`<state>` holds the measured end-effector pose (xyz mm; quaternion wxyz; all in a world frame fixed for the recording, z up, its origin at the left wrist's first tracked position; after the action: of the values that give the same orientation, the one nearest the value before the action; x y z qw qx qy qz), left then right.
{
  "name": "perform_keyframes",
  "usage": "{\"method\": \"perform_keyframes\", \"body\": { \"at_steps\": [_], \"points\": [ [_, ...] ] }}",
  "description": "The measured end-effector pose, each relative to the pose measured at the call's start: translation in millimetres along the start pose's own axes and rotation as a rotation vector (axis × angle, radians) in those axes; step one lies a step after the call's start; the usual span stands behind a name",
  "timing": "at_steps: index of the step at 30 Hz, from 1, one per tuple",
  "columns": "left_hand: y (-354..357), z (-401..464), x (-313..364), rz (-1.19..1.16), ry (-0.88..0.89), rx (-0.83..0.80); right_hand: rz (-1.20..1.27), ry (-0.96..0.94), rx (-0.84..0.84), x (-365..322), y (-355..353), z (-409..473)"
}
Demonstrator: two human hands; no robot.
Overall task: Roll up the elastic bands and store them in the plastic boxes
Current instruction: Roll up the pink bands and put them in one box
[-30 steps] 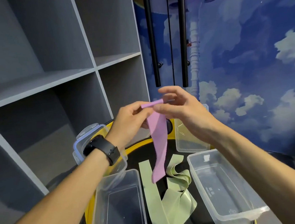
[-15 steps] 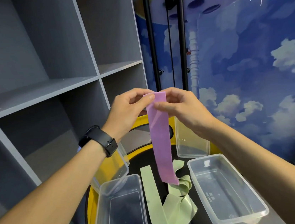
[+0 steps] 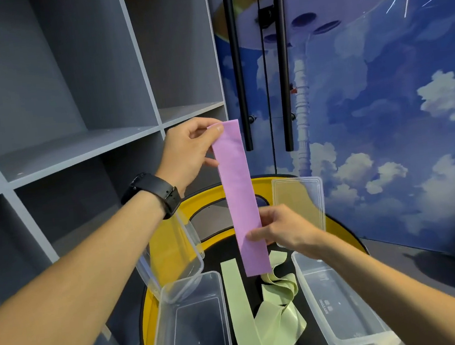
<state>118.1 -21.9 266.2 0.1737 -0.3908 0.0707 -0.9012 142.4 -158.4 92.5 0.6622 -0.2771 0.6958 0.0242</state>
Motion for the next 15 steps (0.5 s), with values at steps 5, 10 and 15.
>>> {"method": "perform_keyframes", "body": {
  "at_steps": [5,10,15],
  "points": [
    [-12,2,2,-0.006,-0.019,0.054,-0.077,0.078,-0.085,36,20,-9],
    [-15,-1,5,0.033,-0.008,0.038,-0.053,0.112,-0.115,54,29,-14],
    [-8,-11,0,0.047,-0.016,-0.010,-0.077,0.111,-0.106,35,20,-16]
  ]
}}
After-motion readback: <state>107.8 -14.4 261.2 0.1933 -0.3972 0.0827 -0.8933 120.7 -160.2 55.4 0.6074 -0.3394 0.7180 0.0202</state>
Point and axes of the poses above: each hand's wrist, its own z-axis towards the middle knuckle, its own y-axis out of the palm, x = y × z, the point moved 8 cm from there along z, towards the middle knuckle, and after that the axes turned 11 degrees about y, right-handed, at the moved point
